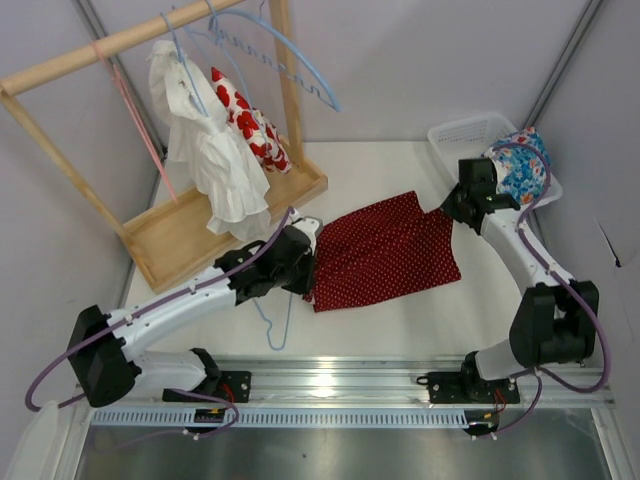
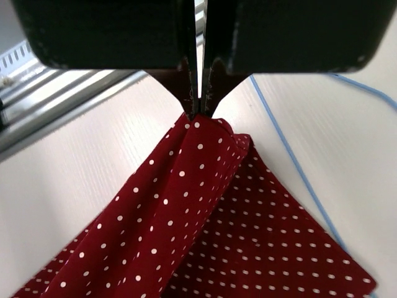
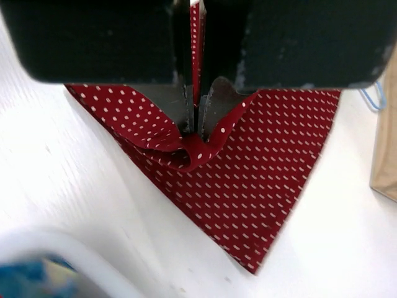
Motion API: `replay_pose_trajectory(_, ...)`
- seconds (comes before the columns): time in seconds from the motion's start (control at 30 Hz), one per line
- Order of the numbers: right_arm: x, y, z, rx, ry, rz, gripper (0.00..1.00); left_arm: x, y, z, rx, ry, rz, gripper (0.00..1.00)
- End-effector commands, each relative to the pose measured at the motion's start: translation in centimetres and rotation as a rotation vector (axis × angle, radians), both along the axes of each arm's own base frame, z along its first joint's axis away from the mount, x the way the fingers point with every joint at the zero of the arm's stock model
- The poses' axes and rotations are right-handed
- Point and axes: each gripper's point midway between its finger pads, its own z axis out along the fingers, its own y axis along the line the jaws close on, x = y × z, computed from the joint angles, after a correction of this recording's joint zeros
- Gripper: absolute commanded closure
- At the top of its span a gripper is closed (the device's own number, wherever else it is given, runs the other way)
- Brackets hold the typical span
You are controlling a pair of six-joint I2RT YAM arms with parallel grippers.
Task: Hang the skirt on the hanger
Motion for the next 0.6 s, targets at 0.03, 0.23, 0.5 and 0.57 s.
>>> replay_pose_trajectory(0.03, 6.2, 1.0, 3.4, 0.011, -0.183, 0.027, 1.0, 2.6, 1.5, 0.3, 0.069, -0.013, 0.079, 1.0)
replay_pose_trajectory(0.23, 10.3, 1.8, 2.0, 0.019, -0.2, 0.039, 1.0, 5.0, 2.7, -0.7, 0.114, -0.022, 0.168, 1.0)
replay_pose_trajectory(0.5, 13.5, 3.5, -1.0, 0.007, -0.156, 0.088, 1.0, 7.6, 2.6, -1.9, 0.102, -0.025, 0.218, 1.0)
replay_pose_trajectory(0.57, 14.0, 4.0, -1.3, 0.014, -0.16, 0.1, 1.0, 8.0, 2.7, -2.1, 0.106, -0.025, 0.22, 1.0)
